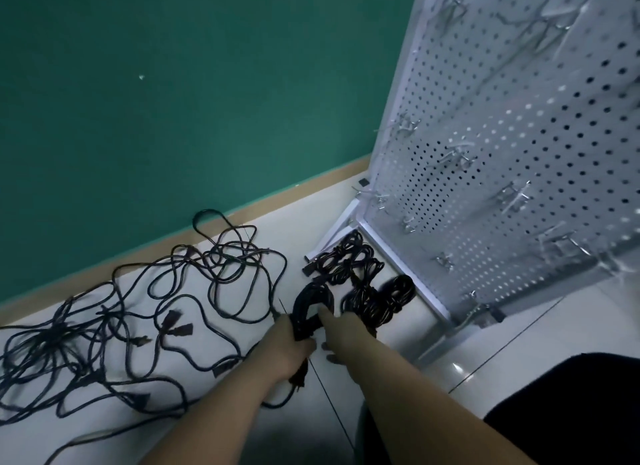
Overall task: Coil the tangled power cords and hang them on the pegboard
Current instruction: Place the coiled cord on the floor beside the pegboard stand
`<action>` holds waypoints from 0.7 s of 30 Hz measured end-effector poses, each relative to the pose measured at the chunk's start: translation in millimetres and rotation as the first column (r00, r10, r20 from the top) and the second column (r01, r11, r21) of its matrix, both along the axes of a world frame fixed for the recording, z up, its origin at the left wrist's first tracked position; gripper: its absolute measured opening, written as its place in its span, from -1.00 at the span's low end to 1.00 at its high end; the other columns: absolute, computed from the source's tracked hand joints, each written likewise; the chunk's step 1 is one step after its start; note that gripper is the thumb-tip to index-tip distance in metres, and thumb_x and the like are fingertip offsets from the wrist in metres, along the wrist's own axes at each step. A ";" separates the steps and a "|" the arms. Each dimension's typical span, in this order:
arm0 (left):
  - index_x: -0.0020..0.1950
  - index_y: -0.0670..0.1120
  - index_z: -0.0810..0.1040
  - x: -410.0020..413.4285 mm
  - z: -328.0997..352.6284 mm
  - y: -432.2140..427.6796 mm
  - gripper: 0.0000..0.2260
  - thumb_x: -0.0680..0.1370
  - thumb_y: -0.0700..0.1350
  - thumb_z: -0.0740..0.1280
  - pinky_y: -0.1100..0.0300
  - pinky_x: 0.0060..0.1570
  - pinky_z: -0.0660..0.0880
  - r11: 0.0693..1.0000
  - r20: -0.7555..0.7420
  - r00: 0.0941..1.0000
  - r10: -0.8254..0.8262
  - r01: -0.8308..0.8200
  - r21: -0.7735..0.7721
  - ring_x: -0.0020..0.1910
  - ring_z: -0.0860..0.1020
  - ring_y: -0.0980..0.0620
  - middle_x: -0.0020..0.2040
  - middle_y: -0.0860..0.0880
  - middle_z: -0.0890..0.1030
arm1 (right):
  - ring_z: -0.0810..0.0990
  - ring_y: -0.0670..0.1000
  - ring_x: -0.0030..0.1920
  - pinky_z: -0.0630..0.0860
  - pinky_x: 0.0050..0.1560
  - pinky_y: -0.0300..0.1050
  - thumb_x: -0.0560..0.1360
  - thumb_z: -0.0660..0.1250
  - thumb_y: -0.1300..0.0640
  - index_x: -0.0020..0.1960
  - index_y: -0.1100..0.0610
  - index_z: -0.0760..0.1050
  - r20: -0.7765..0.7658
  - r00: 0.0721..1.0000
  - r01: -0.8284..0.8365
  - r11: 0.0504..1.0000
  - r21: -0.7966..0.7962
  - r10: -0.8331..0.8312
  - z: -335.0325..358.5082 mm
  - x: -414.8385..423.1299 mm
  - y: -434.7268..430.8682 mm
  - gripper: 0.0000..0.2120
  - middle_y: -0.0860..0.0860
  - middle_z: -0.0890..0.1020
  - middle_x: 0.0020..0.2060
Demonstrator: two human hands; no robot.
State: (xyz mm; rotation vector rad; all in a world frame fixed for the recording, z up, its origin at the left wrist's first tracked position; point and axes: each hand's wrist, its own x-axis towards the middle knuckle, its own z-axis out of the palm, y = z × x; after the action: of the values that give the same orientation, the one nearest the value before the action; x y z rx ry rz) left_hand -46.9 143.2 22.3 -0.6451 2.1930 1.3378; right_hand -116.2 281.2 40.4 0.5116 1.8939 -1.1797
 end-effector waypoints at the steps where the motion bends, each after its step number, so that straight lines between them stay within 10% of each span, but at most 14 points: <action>1: 0.06 -0.05 0.59 -7.9 0.3 3.4 -0.89 0.57 -0.08 0.41 0.18 -0.23 0.54 1.000 -0.004 1.000 -0.007 0.007 0.012 -0.21 0.64 0.08 -0.16 -0.03 0.67 | 0.69 0.18 0.12 0.67 0.22 0.19 0.65 0.24 -0.31 0.24 0.21 0.44 0.025 0.999 -0.020 1.000 -0.014 0.020 -2.7 6.8 3.8 -0.44 0.18 0.65 0.10; 7: 0.06 0.12 0.60 -37.0 5.8 37.1 -0.82 0.49 -0.03 0.49 0.02 -0.01 0.70 0.939 -0.006 0.945 -0.328 0.326 0.113 -0.06 0.73 0.00 -0.03 0.00 0.74 | 0.73 0.13 0.00 0.68 -0.09 -0.04 0.70 0.20 -0.26 0.31 0.19 0.55 0.024 0.973 0.231 0.959 -0.162 -0.230 -24.5 24.8 33.1 -0.48 0.15 0.72 0.07; 13: 0.34 0.15 0.54 -54.0 -8.5 76.6 -0.42 0.37 -0.09 0.60 -0.02 0.23 0.63 0.870 -0.112 0.897 -0.428 0.443 0.218 0.16 0.69 0.09 0.17 0.09 0.72 | 0.74 0.13 0.06 0.68 0.19 0.14 0.63 0.38 -0.19 0.27 0.21 0.60 -0.129 0.871 0.461 0.880 -0.113 -0.473 -39.4 9.3 74.7 -0.52 0.10 0.75 0.04; 17: 0.43 0.27 0.43 -60.9 -23.5 90.2 -0.33 0.39 0.01 0.61 -0.01 0.41 0.52 0.846 -0.143 0.874 -0.464 0.485 0.222 0.34 0.59 0.15 0.33 0.17 0.62 | 0.73 0.12 0.00 0.59 -0.16 -0.06 0.61 0.44 -0.10 0.21 0.09 0.56 -0.158 0.832 0.526 0.847 -0.081 -0.532 -40.4 0.1 95.6 -0.69 0.07 0.74 0.00; 21: 0.52 0.29 0.38 -69.2 -26.2 96.7 -0.31 0.45 0.04 0.57 0.09 0.44 0.40 0.882 -0.156 0.888 -0.433 0.453 0.127 0.46 0.47 0.01 0.46 0.05 0.43 | 0.71 0.22 -0.01 0.68 0.05 0.23 0.62 0.42 -0.05 0.20 0.14 0.53 -0.262 0.850 0.501 0.854 0.137 -0.457 -56.4 -13.3 101.1 -0.70 0.07 0.70 -0.03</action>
State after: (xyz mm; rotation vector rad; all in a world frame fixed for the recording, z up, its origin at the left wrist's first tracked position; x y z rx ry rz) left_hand -116.1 239.9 -4.0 0.0130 2.1238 1.3087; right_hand -129.5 382.3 -16.0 1.0572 2.1620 -1.4146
